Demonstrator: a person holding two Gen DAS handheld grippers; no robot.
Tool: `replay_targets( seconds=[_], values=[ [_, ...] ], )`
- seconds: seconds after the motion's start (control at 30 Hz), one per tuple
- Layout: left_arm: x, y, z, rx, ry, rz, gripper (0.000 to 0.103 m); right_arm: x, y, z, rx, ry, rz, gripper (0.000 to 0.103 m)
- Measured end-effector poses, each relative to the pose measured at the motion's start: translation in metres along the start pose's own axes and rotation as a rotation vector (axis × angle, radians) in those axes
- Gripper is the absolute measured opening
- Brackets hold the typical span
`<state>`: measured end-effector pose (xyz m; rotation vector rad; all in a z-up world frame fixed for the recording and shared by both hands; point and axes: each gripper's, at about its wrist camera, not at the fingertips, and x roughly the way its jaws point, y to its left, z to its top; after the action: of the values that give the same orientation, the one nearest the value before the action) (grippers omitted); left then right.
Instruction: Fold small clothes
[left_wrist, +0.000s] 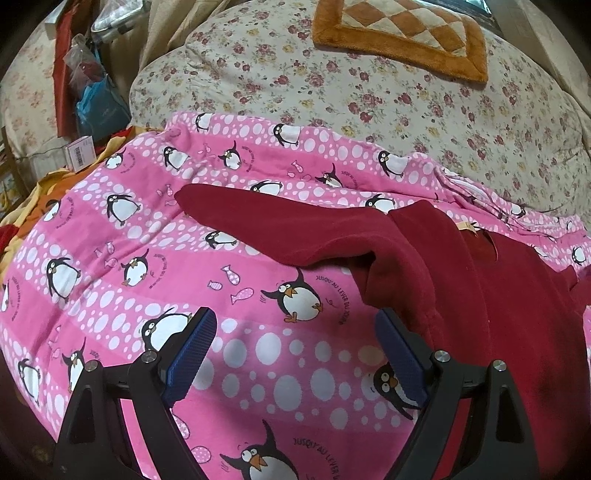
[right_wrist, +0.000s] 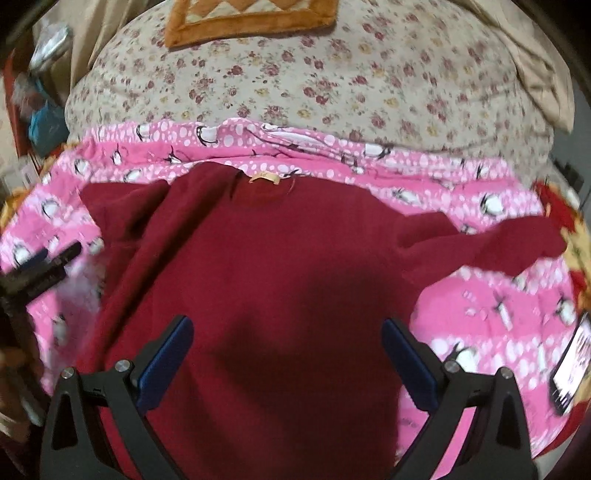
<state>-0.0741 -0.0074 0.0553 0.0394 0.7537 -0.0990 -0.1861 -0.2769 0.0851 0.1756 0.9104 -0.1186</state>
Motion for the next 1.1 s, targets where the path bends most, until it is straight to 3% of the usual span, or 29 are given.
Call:
replay_targets(
  seconds=[0.13,0.27,0.6,0.8,1.1],
  values=[
    [0.001,0.001,0.001,-0.014,-0.002,-0.005,0.071,-0.007,0.008,0.004,0.062,0.015,0.084,0.103],
    [0.004,0.001,0.001,-0.012,0.008,-0.001,0.071,-0.011,0.020,0.010,0.074,-0.004,0.112,0.103],
    [0.008,0.002,0.002,-0.013,0.018,-0.010,0.071,0.002,0.008,0.009,0.014,-0.037,-0.038,0.103],
    [0.010,0.000,0.003,-0.004,0.021,-0.011,0.071,0.009,-0.015,0.007,0.085,-0.030,-0.026,0.103],
    [0.012,0.004,0.002,-0.014,0.030,-0.013,0.071,0.014,-0.017,0.004,0.087,-0.025,-0.030,0.103]
  ],
)
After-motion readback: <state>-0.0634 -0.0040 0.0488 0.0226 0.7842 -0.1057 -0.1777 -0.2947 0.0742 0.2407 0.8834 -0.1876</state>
